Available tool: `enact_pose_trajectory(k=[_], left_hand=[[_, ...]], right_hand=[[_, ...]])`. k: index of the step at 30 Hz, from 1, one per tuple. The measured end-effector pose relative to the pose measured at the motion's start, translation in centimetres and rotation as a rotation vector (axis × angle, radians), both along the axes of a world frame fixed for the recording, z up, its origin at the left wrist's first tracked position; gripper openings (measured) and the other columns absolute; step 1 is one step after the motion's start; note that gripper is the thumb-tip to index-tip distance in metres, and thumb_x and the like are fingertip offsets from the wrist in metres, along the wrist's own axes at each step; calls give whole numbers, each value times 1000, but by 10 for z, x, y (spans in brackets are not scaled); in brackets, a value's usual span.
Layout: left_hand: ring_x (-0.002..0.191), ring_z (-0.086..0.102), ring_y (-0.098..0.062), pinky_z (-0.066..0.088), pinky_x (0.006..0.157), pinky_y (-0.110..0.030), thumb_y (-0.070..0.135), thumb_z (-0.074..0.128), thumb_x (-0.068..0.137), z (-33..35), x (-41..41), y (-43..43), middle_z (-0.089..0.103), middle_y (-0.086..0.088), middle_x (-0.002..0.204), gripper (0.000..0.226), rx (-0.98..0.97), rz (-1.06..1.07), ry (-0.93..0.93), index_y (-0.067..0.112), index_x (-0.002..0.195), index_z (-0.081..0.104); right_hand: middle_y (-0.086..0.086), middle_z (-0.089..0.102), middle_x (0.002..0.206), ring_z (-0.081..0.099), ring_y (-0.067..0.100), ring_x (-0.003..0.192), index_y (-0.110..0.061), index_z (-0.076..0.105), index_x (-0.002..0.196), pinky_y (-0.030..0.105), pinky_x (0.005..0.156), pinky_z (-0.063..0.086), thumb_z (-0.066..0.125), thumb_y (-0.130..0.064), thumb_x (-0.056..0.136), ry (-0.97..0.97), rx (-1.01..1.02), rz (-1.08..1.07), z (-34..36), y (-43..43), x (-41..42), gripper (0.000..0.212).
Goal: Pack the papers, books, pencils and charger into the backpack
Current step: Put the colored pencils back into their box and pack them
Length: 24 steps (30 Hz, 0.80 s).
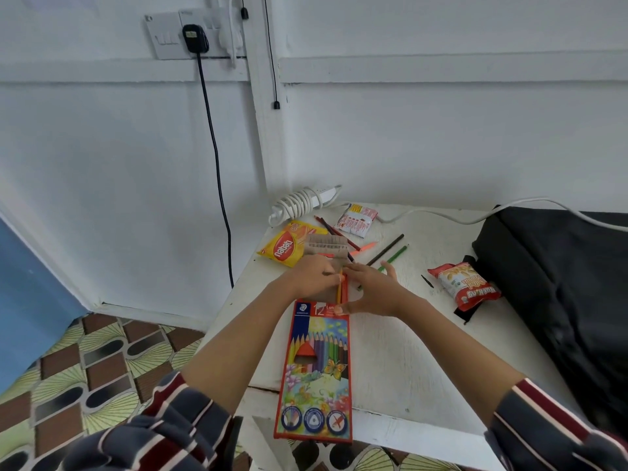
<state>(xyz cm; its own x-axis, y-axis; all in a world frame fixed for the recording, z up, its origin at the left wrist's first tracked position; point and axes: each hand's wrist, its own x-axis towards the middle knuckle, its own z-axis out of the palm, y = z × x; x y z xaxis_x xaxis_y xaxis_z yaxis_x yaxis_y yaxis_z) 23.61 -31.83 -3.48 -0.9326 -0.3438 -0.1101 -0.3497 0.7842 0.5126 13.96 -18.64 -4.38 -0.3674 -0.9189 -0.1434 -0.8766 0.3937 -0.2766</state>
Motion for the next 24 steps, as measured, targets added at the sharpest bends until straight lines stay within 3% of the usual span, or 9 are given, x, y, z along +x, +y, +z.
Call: enact_pose_trajectory(k=[3,8,12,17,24], left_hand=[[87,55,-9,37,67,-15,20,53,93,2,-3,2,68,-5,104,23,16,79,178,8,103,70],[93,60,-13,45,82,-22,18,60,89,15,-20,8,68,-2,103,21,8,40,360,13,107,69],[95,59,-11,36,71,-1,11,58,90,24,-40,19,66,-3,106,23,-22,-8,389,8,111,66],[111,57,-16,45,95,-27,4,54,91,22,-69,27,64,-7,116,26,-2,-43,317,8,114,65],[109,57,-21,48,92,-32,2,53,91,10,-96,28,59,-11,123,39,33,-20,54,14,128,54]], right_hand=[[1,33,150,30,20,137,-20,35,142,44,113,15,54,-48,88,-168,-94,-57,10,5,-5,64],[8,54,134,52,21,119,-9,52,130,29,98,38,58,-24,91,-193,-304,-275,25,20,-41,42],[10,64,117,59,23,104,-7,61,120,25,87,41,61,-12,87,-178,-375,-440,26,29,-72,34],[11,65,106,55,17,89,-6,64,114,22,76,39,59,-9,87,-166,-340,-471,20,33,-96,27],[11,66,101,54,14,79,-8,64,112,23,68,40,62,-10,85,-210,-322,-502,9,18,-106,27]])
